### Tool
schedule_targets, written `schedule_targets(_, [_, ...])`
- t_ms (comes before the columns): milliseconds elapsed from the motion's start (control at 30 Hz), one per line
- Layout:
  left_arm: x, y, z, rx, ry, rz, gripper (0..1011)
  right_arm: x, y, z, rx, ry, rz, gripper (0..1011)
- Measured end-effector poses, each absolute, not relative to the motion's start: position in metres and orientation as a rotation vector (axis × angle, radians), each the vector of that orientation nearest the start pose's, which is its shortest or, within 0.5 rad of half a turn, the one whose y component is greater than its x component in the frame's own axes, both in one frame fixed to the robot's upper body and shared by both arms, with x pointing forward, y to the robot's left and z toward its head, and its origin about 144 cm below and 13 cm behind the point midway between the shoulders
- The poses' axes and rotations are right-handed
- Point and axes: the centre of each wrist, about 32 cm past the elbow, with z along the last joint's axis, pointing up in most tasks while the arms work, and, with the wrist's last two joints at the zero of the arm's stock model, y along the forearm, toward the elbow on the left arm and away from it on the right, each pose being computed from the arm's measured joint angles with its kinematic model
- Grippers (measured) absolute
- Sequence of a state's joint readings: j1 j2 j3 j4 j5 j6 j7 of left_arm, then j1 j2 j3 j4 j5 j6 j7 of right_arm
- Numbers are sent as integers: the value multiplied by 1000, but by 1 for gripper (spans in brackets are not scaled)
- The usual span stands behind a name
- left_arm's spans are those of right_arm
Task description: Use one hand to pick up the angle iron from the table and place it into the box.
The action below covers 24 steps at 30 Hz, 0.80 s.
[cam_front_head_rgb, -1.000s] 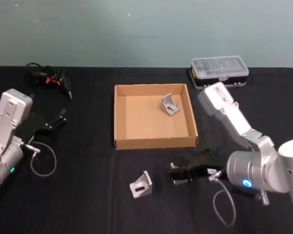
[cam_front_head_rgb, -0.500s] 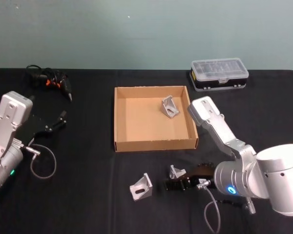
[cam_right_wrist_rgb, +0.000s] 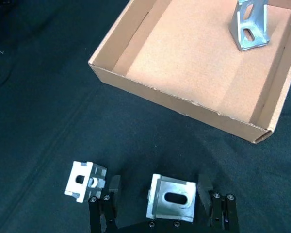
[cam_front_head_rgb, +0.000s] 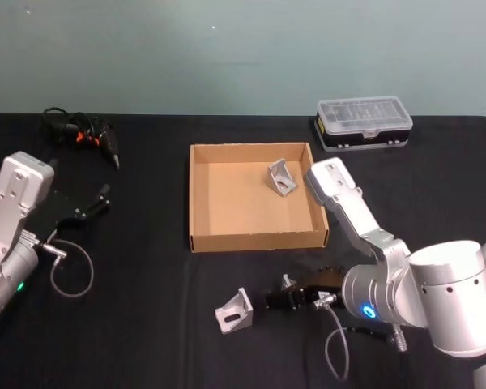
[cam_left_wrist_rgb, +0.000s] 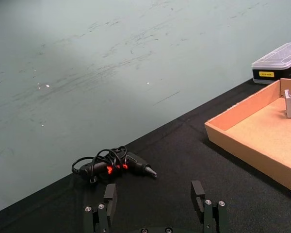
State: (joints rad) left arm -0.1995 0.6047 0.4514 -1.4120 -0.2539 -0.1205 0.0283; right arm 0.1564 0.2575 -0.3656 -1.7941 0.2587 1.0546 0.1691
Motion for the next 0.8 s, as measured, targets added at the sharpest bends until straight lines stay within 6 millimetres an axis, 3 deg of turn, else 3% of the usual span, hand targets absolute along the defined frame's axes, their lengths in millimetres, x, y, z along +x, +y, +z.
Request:
schedule_targets(333, [489, 310, 1140, 304, -285, 1248, 1000, 465, -175, 1231, -672, 468, -958, 994])
schedule_targets(700, [489, 310, 1140, 305, -285, 1248, 1000, 465, -175, 1232, -673, 469, -956, 735])
schedule_targets(800, [489, 310, 1140, 304, -285, 1248, 1000, 465, -175, 1232, -673, 469, -956, 609])
